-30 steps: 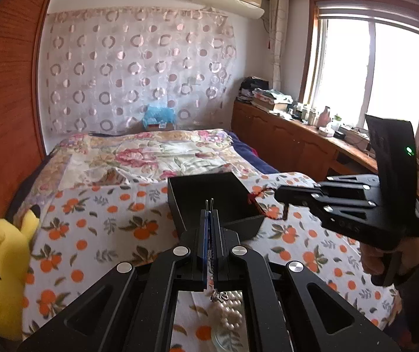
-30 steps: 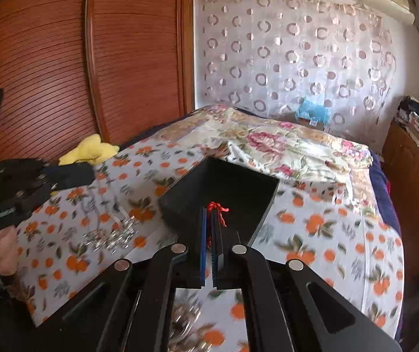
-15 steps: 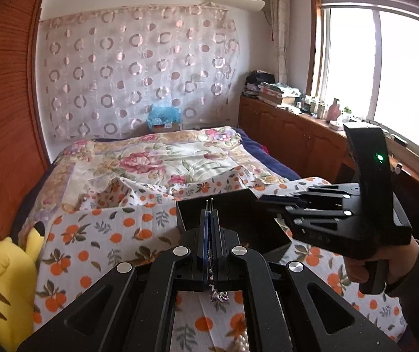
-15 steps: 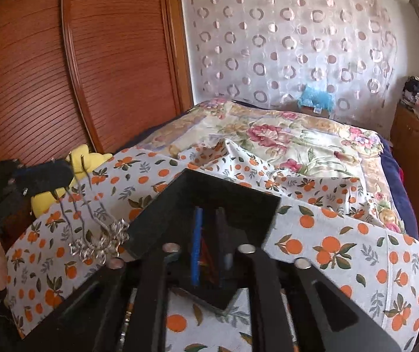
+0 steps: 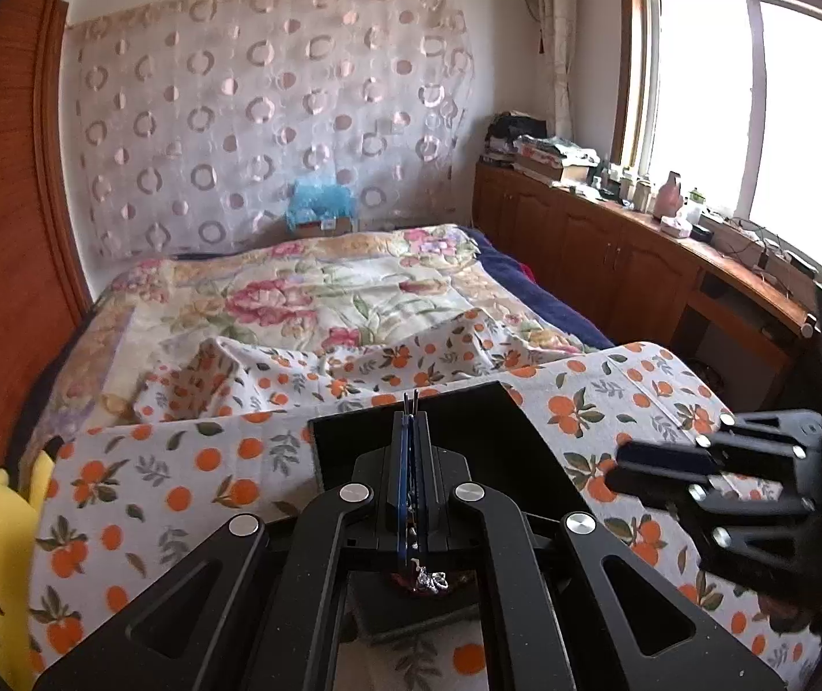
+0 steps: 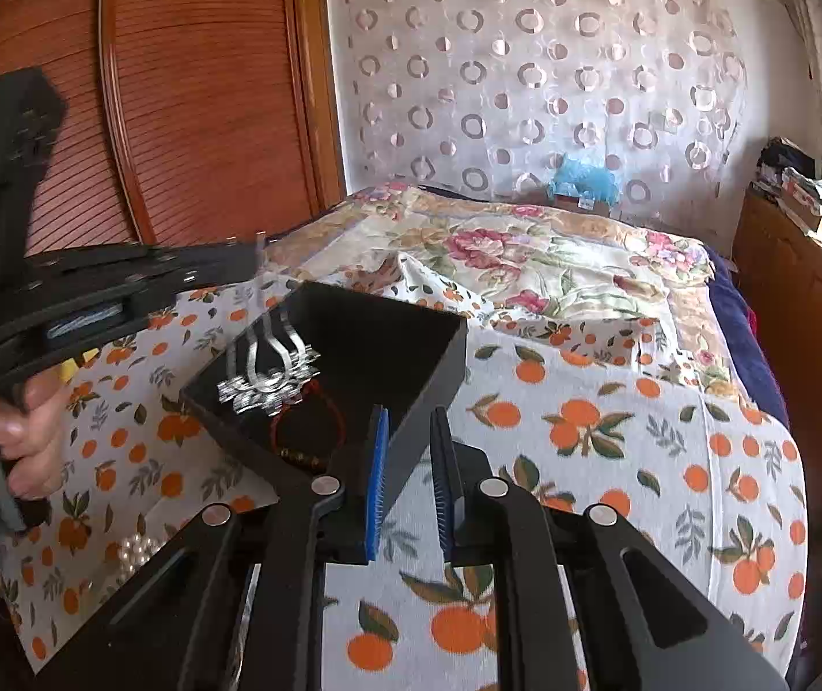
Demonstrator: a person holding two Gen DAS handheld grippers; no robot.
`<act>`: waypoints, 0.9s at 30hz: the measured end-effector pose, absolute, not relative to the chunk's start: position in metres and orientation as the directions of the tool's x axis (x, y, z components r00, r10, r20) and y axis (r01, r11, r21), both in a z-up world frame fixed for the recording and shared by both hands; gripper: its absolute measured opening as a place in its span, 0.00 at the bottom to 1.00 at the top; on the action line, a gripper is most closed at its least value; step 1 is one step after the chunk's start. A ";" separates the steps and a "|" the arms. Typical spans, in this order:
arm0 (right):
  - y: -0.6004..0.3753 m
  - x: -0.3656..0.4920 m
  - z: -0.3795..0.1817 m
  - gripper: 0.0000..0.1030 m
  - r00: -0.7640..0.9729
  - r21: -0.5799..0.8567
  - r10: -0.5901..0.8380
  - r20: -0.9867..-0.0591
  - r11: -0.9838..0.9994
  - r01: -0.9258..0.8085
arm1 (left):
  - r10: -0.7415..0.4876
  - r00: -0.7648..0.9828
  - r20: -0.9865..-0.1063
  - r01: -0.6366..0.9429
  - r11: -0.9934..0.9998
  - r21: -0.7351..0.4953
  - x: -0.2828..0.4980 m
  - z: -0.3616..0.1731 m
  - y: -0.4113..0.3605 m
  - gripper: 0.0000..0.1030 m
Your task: Organize jewelry
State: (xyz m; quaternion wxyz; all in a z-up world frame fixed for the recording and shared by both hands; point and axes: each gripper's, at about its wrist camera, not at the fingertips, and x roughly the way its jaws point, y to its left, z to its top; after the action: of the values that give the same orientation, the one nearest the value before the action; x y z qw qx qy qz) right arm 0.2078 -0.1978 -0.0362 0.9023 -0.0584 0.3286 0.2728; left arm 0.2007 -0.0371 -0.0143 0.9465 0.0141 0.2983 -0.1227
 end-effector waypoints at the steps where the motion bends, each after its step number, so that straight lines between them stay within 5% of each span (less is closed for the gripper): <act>1: -0.199 0.206 -0.037 0.16 0.634 0.075 0.454 -0.626 0.844 -0.530 | -0.222 0.789 -0.573 0.242 0.969 -0.043 0.204 -0.016 -0.040 0.01; 11: -0.206 0.192 -0.044 0.16 0.621 0.087 0.460 -0.635 0.841 -0.535 | -0.242 0.754 -0.611 0.280 0.959 -0.034 0.220 -0.024 -0.068 0.02; 15: -0.207 0.185 -0.045 0.16 0.618 0.086 0.459 -0.639 0.840 -0.535 | -0.200 0.759 -0.619 0.261 0.965 0.009 0.211 -0.023 -0.061 0.24; 27: -0.206 0.141 -0.041 0.16 0.600 0.125 0.504 -0.621 0.820 -0.559 | -0.190 0.781 -0.596 0.258 0.966 0.030 0.144 -0.018 -0.026 0.37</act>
State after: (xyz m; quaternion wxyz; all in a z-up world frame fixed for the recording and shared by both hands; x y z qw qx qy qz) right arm 0.1405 -0.2056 -0.0407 0.8936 -0.0410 0.3336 0.2975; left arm 0.1443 -0.0260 -0.0176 0.9419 0.0550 0.3092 -0.1188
